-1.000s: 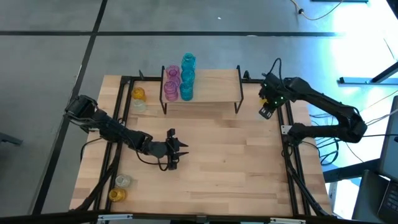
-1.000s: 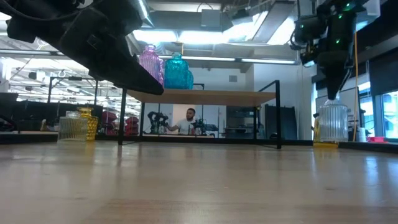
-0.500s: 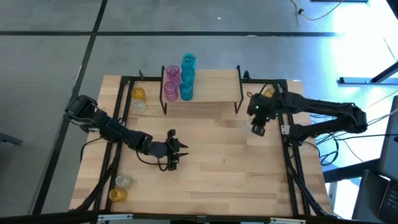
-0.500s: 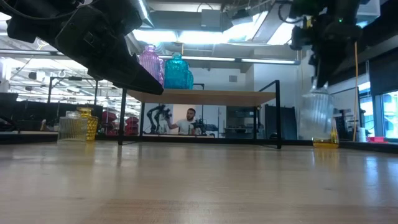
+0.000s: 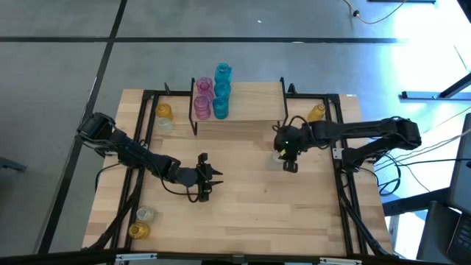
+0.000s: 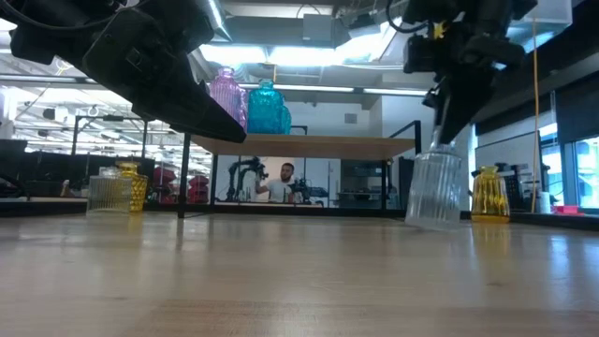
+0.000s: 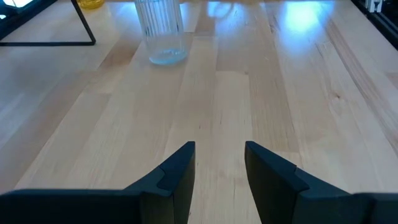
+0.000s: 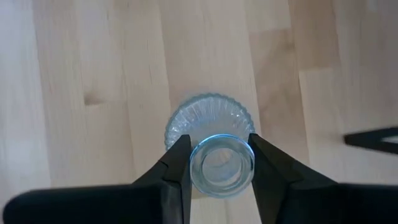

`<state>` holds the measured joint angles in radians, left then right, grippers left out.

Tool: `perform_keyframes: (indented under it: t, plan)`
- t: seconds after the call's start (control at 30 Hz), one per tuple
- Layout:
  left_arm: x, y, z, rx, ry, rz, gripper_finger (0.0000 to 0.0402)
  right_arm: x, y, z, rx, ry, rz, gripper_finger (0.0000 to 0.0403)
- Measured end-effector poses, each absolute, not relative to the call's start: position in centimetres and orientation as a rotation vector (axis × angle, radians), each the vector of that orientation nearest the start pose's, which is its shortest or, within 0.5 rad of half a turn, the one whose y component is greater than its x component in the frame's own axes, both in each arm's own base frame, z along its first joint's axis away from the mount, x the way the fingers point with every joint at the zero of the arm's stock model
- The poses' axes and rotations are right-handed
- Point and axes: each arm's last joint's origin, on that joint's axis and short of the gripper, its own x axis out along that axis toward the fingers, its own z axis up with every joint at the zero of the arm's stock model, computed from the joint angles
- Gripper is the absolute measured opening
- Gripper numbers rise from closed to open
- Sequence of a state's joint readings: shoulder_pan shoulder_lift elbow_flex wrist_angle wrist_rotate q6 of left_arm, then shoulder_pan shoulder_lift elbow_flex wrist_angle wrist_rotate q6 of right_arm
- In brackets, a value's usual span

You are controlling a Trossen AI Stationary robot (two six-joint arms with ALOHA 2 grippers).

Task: Sort vases onto shelf
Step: Put the top right transparent flower vase on the shelf

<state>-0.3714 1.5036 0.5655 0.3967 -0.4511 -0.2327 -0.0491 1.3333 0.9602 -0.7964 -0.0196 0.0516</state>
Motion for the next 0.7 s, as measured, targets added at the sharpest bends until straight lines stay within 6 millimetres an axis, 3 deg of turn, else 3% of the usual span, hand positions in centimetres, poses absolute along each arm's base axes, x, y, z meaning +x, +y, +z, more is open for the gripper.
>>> perform_keyframes:
  t: [0.5,0.7]
  plan:
    - [26.17,-8.84,15.64,-0.011,0.484,0.134,0.0133,25.53,-1.22,23.35,0.093,1.113,-0.039,0.0192]
    - [26.11,-8.96,15.62,-0.009,0.486,0.130,0.0133,25.54,-0.82,23.29,0.052,1.099,0.006,0.0203]
